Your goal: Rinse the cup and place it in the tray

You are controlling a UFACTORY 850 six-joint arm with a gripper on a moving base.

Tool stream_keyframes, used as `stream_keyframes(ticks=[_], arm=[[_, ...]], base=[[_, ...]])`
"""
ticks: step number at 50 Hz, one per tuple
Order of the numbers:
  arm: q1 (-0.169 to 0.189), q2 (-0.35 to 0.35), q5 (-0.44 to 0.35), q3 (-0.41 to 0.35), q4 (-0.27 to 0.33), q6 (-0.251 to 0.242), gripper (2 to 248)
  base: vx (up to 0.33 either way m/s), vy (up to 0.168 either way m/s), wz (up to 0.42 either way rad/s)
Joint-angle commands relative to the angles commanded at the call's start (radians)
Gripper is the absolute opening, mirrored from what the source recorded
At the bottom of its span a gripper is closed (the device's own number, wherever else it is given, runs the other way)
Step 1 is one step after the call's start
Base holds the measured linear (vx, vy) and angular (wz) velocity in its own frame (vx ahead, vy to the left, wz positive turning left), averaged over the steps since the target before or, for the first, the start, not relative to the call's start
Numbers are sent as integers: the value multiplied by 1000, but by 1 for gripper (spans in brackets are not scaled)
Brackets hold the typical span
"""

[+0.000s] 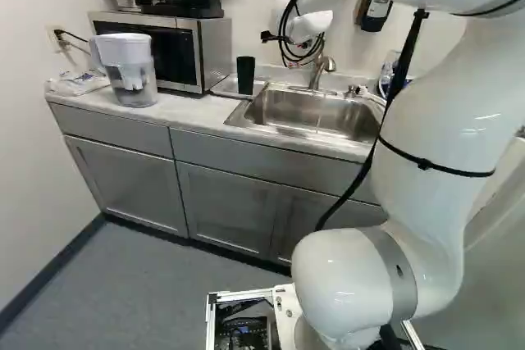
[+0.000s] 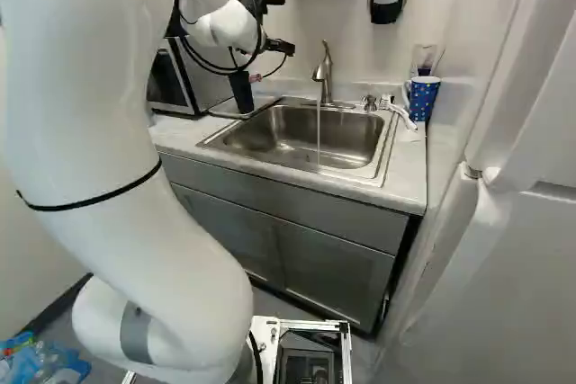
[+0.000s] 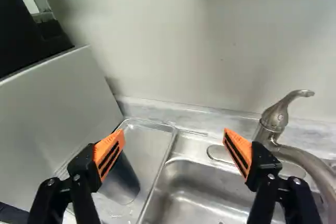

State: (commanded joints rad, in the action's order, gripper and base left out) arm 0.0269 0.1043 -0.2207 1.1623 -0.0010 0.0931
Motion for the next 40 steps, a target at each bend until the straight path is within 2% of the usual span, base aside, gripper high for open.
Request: stream_keyframes(ticks=[11, 40], arm=[[28, -24, 0, -26, 0, 0, 247], [30, -26, 0, -21, 0, 0, 247]], base=[[0, 0, 0], [0, 0, 0]])
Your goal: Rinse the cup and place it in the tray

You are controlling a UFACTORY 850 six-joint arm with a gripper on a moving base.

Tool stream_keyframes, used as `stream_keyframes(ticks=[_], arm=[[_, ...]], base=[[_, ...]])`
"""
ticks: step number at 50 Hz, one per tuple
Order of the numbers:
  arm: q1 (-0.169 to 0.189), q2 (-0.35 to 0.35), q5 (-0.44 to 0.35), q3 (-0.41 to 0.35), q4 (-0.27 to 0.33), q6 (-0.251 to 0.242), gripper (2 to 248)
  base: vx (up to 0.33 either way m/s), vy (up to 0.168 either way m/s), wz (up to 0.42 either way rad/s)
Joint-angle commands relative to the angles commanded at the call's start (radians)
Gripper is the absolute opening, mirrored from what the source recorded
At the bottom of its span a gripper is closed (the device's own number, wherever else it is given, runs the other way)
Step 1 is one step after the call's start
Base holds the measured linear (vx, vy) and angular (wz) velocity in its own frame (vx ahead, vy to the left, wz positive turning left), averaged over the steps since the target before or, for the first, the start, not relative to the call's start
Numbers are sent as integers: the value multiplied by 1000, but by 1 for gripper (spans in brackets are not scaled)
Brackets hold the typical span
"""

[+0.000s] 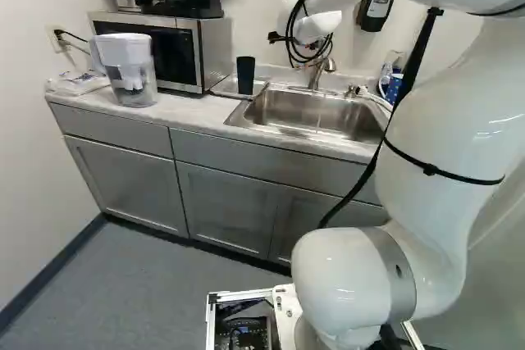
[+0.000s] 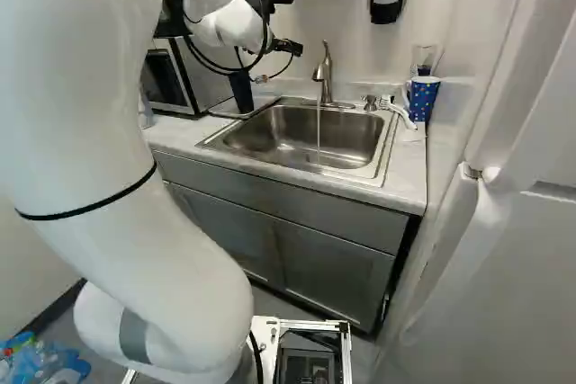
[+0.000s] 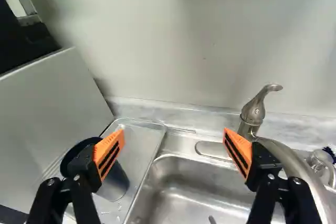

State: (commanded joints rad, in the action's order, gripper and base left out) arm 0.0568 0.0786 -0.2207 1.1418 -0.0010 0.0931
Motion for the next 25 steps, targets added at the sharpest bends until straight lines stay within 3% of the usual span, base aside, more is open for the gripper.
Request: stream_keyframes(ticks=[25], arm=[[49, 56, 0, 109, 0, 0, 247]], base=[[0, 0, 0]])
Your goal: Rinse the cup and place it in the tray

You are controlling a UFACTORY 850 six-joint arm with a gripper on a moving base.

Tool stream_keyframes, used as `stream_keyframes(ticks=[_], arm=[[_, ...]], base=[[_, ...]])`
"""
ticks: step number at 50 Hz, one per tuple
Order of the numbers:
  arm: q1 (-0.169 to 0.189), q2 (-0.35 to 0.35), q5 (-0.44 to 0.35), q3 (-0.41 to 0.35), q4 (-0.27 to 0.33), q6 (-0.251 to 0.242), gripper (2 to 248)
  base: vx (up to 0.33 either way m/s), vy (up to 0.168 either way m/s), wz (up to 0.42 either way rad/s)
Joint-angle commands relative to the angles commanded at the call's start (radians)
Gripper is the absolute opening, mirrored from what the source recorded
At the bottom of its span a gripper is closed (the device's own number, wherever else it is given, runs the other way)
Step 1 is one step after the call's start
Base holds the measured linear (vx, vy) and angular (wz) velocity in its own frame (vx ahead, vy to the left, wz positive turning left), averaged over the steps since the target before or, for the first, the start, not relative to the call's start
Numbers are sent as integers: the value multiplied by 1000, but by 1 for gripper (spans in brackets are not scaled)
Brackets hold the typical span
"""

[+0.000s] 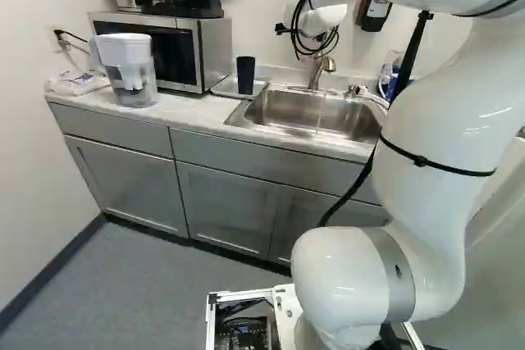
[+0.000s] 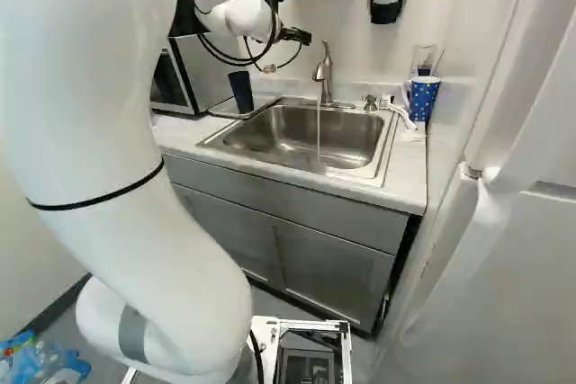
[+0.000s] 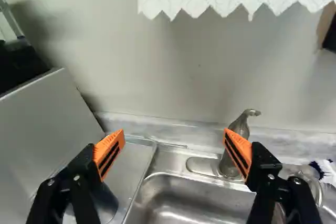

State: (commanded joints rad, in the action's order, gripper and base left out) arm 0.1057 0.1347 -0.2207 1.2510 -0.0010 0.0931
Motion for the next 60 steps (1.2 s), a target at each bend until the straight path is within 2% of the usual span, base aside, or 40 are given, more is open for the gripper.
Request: stream_keyframes(ticks=[21, 60], arm=[[28, 42, 0, 89, 0, 0, 247], [67, 137, 0, 194, 0, 0, 247]], base=[[0, 0, 0], [0, 0, 0]])
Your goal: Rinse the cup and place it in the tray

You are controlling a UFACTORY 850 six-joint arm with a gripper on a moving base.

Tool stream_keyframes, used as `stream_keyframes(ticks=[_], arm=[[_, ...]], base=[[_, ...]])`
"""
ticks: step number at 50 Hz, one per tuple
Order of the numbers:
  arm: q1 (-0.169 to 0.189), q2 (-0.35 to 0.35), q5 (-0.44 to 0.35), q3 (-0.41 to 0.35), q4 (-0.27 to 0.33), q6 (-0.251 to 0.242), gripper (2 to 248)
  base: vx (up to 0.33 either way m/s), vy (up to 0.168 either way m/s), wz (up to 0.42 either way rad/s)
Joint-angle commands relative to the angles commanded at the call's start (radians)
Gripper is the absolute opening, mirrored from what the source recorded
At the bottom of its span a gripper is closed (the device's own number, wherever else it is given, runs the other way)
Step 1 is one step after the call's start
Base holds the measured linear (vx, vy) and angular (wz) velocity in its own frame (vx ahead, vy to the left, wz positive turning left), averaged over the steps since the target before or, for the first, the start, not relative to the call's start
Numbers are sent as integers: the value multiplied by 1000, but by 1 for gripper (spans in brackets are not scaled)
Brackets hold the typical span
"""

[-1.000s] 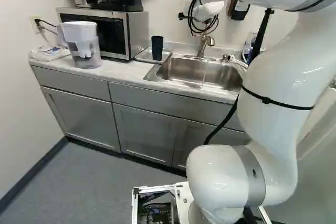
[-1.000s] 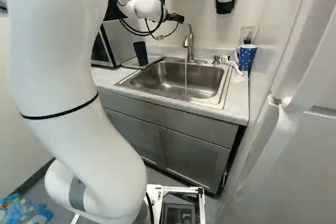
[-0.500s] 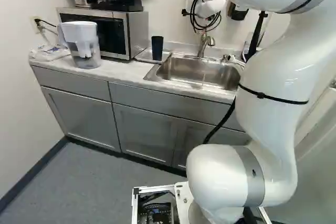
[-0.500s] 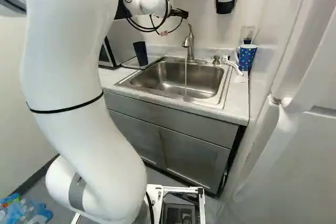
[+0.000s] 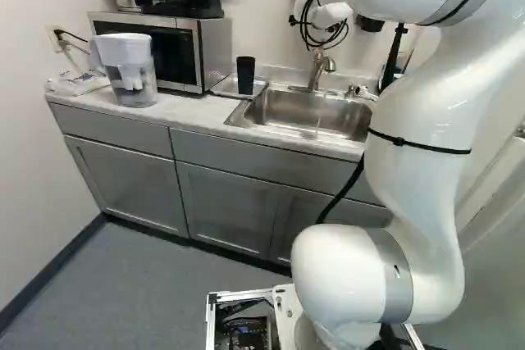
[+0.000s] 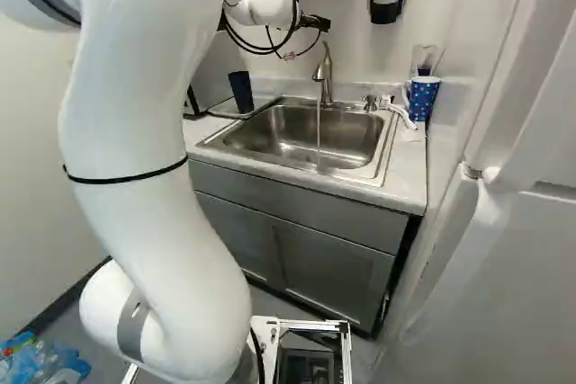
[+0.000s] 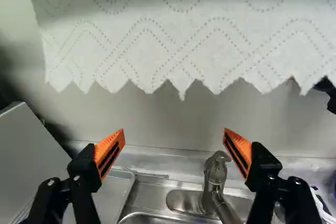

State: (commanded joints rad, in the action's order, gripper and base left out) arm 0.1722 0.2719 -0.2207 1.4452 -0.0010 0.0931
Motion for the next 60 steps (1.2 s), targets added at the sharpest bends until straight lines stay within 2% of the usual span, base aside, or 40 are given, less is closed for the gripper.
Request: stream_keyframes(ticks=[36, 60], arm=[[0, 29, 1, 34, 0, 0, 247], [0, 40, 37, 45, 0, 0, 247]], base=[[0, 0, 0], [0, 0, 0]])
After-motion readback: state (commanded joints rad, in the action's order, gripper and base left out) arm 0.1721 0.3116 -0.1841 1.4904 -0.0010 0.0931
